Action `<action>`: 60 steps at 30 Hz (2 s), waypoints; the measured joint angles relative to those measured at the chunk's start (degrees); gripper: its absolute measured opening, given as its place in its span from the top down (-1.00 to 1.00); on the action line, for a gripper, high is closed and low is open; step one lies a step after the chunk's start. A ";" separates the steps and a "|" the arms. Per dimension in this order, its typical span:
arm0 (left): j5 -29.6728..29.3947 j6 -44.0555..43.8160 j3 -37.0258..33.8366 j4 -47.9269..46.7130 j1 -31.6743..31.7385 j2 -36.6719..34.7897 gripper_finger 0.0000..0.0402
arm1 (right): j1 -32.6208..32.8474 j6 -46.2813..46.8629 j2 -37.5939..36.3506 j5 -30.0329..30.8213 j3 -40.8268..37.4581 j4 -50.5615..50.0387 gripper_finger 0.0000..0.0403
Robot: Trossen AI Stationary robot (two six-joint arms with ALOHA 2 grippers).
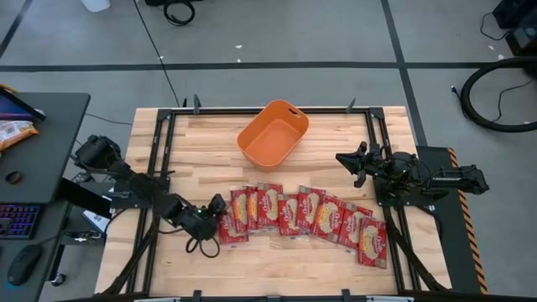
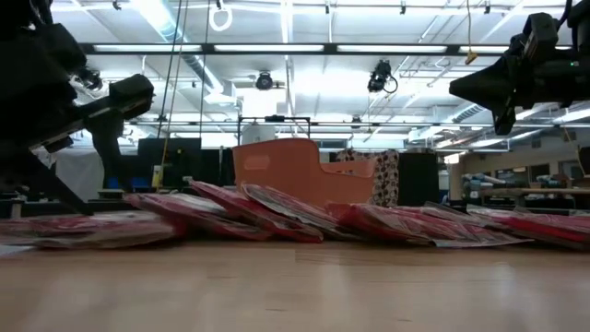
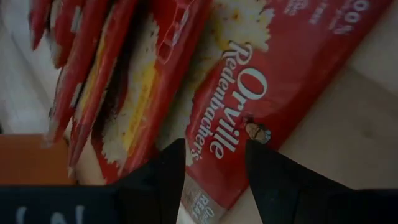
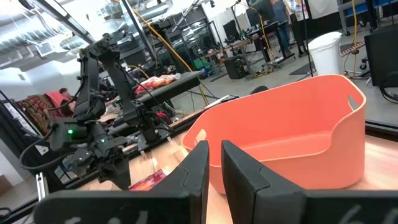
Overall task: Sort popcorn bags into baskets
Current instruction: Put the red popcorn bag into the orange bin
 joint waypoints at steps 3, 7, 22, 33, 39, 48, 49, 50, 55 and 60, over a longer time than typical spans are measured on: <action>-2.31 -1.27 2.51 -4.56 -0.62 -0.56 0.16 | 0.00 -0.01 -0.02 0.00 0.01 -0.02 0.76; 1.89 -1.43 5.95 -12.06 -0.86 -0.56 0.16 | 0.00 0.00 -0.02 0.00 0.00 0.00 0.76; 1.60 12.18 5.69 -15.61 -0.97 -0.43 0.16 | 0.00 0.00 -0.02 0.00 0.00 0.00 0.76; 2.10 17.14 5.73 -11.89 -0.09 5.64 0.16 | 0.00 -0.01 -0.02 0.00 0.00 0.00 0.76; 0.40 17.25 5.67 -10.04 -0.87 5.93 0.16 | 0.00 0.00 -0.02 0.00 0.00 0.00 0.76; -0.79 20.67 5.62 -6.58 -3.80 5.89 0.16 | 0.00 -0.01 -0.02 0.00 0.01 0.00 0.76; -1.13 21.55 5.62 -5.91 -4.07 5.89 0.16 | 0.00 -0.01 -0.02 0.00 0.00 0.00 0.76; -1.12 22.36 5.62 -5.57 -4.30 5.89 0.16 | 0.00 0.00 -0.02 0.00 0.00 -0.02 0.76; 0.41 21.93 5.62 -5.45 -3.58 5.89 0.16 | 0.00 0.00 -0.02 -0.01 0.01 0.00 0.76; 2.60 20.98 5.62 -3.86 -2.64 6.93 0.16 | 0.00 0.00 -0.02 0.00 0.00 0.00 0.76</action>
